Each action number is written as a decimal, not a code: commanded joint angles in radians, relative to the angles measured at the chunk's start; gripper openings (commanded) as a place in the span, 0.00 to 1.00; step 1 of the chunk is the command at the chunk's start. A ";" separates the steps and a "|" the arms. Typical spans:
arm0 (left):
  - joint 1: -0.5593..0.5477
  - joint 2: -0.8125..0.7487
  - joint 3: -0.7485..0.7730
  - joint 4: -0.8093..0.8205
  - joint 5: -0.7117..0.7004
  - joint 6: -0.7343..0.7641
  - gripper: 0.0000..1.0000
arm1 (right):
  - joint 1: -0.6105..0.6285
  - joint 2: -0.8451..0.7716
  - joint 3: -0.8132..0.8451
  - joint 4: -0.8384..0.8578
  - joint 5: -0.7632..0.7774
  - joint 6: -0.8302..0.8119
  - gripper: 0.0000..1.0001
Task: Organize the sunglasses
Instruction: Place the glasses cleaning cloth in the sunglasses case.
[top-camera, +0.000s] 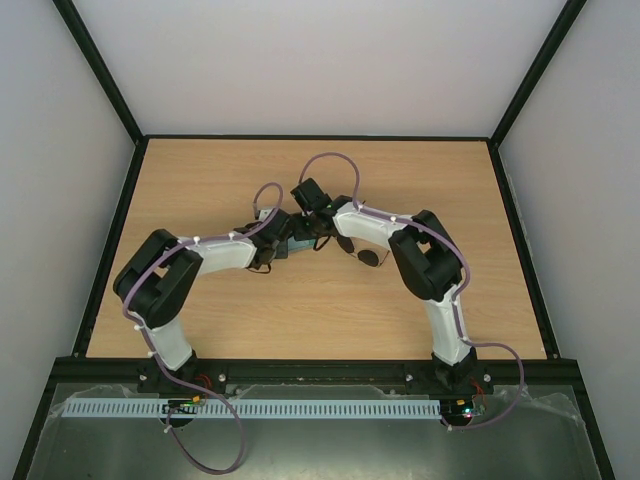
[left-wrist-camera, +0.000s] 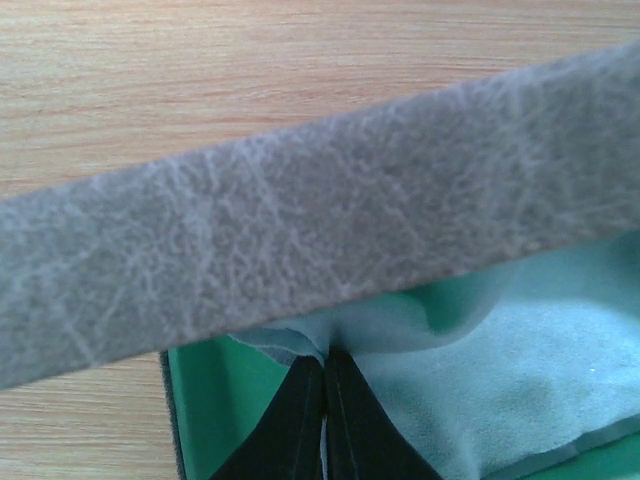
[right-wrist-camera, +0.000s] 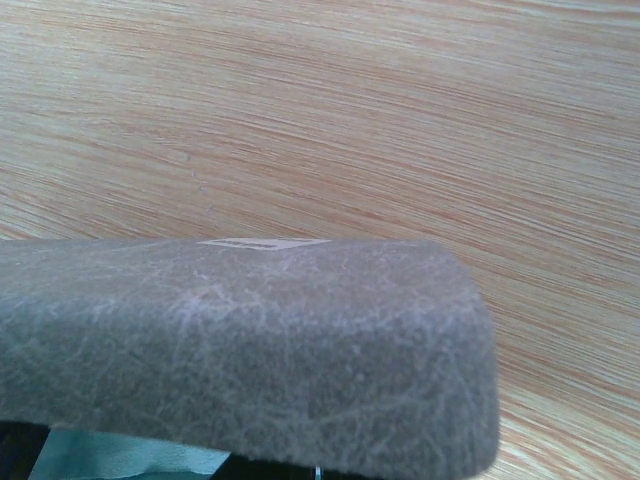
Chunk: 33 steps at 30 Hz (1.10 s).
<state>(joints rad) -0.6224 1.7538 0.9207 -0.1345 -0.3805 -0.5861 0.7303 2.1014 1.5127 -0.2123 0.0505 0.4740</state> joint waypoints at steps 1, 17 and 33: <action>0.007 0.018 0.028 -0.003 -0.036 0.009 0.04 | -0.008 0.017 0.003 -0.023 -0.011 -0.012 0.01; 0.022 0.001 0.022 -0.022 -0.049 -0.002 0.22 | -0.015 0.035 0.010 -0.024 -0.001 -0.012 0.01; 0.046 -0.026 -0.018 -0.039 -0.047 -0.027 0.31 | -0.017 0.044 0.020 -0.036 0.029 -0.017 0.01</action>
<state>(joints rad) -0.5846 1.7630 0.9203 -0.1490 -0.4095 -0.5999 0.7193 2.1281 1.5127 -0.2119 0.0586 0.4728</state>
